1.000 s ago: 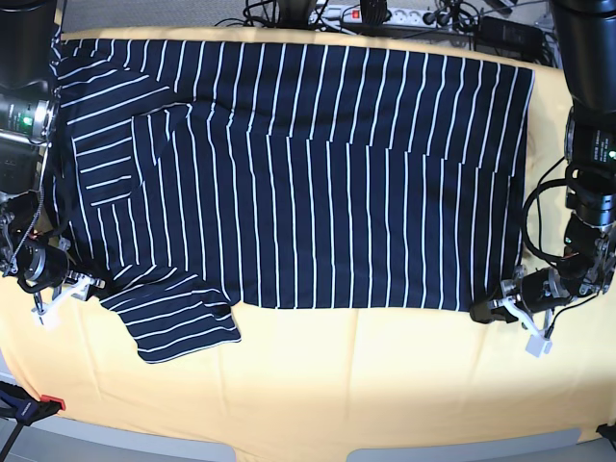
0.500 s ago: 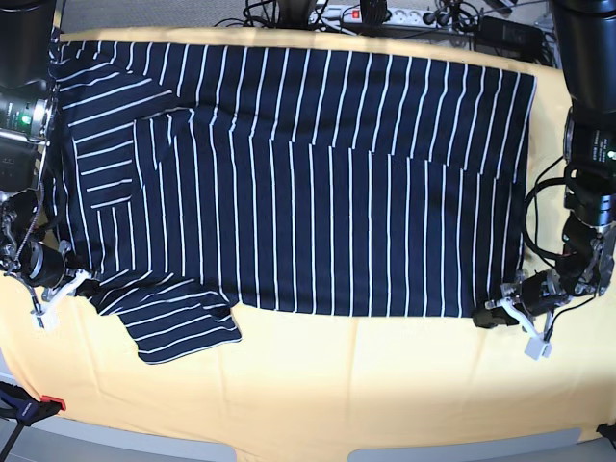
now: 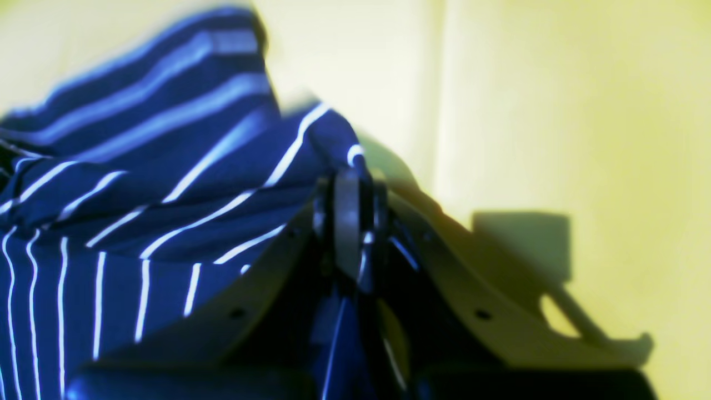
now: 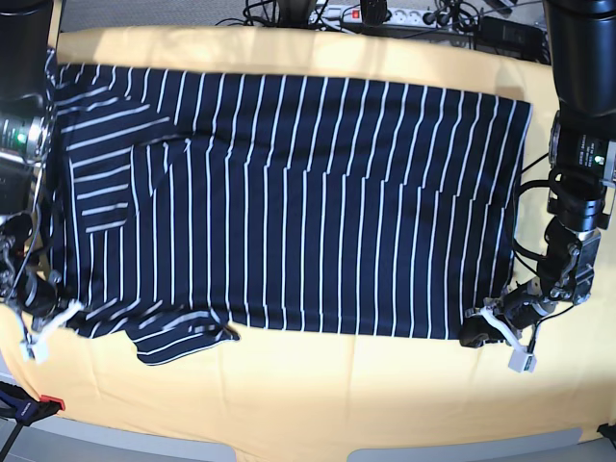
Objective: Fold the T-shirt properly
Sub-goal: 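Lift the hem with both grippers and pull it toward the collar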
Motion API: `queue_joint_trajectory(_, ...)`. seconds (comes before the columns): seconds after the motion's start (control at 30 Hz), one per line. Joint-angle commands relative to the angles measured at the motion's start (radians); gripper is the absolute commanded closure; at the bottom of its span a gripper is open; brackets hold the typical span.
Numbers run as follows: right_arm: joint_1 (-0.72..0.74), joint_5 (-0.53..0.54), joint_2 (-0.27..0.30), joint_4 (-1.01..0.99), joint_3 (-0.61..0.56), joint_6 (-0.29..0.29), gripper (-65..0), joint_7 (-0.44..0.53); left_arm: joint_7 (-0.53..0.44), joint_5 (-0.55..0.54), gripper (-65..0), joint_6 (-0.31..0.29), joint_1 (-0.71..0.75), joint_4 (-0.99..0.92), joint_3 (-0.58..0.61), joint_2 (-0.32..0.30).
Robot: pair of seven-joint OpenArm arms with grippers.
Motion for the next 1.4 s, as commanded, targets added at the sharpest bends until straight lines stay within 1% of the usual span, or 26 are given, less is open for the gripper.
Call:
queue_joint_trajectory(0.0,0.042,-0.007,0.023,0.015,0.005,-0.010,0.0,0.033,-0.032,-0.016,0.0,-0.005,-0.040,0.011,-0.004,-0.013)
queue_joint_trajectory(0.17,0.045,-0.007,0.023,0.015,0.005,0.006,0.0,0.030,-0.032,0.013,0.0,-0.005,-0.046,0.011,-0.004,-0.013)
queue_joint_trajectory(0.33,0.036,-0.002,0.024,0.015,0.005,0.124,0.0,0.020,0.014,-0.003,0.0,-0.005,-0.076,0.013,-0.004,-0.016)
queue_joint_trajectory(0.4,0.034,0.006,0.024,0.015,0.005,0.140,0.0,0.000,0.059,-0.028,0.0,-0.005,-0.091,0.014,-0.004,-0.019)
queue_joint_trajectory(0.43,0.033,0.019,0.024,0.015,0.005,0.146,0.0,-0.014,0.100,-0.062,0.0,-0.005,-0.095,0.017,-0.004,-0.022)
queue_joint_trajectory(0.5,0.028,0.048,0.026,0.015,0.005,0.157,0.0,-0.048,0.216,-0.151,0.0,-0.005,-0.098,0.024,-0.004,-0.023)
queue_joint_trajectory(0.6,0.016,0.078,0.037,0.019,0.005,0.157,0.0,-0.097,0.384,-0.277,0.0,-0.005,-0.099,0.043,-0.004,-0.020)
queue_joint_trajectory(0.67,0.004,0.098,0.048,0.031,0.005,0.157,0.0,-0.111,0.440,-0.326,0.0,-0.005,-0.099,0.053,-0.004,-0.021)
queue_joint_trajectory(0.8,-0.039,0.116,0.082,0.096,0.005,0.157,0.0,-0.125,0.510,-0.385,0.0,-0.005,-0.100,0.055,-0.004,-0.023)
queue_joint_trajectory(0.9,-0.073,0.159,0.103,0.146,0.005,0.157,0.0,-0.158,0.632,-0.476,0.0,-0.005,-0.100,0.055,-0.004,-0.024)
queue_joint_trajectory(1.0,-0.100,0.161,0.120,0.168,0.005,0.157,0.0,-0.159,0.766,-0.584,0.0,-0.005,-0.100,0.055,-0.004,-0.035)
queue_joint_trajectory(1.07,-0.113,0.160,0.129,0.169,0.005,0.157,0.0,-0.159,0.823,-0.631,0.0,-0.005,-0.100,0.055,-0.004,-0.048)
queue_joint_trajectory(1.17,-0.121,0.164,0.140,0.169,0.005,0.157,0.0,-0.161,0.864,-0.636,0.0,-0.005,-0.100,0.055,-0.004,-0.075)
queue_joint_trajectory(1.37,-0.124,0.208,0.146,0.170,0.005,0.157,0.0,-0.163,0.847,-0.636,0.0,-0.005,-0.108,0.055,-0.004,-0.127)
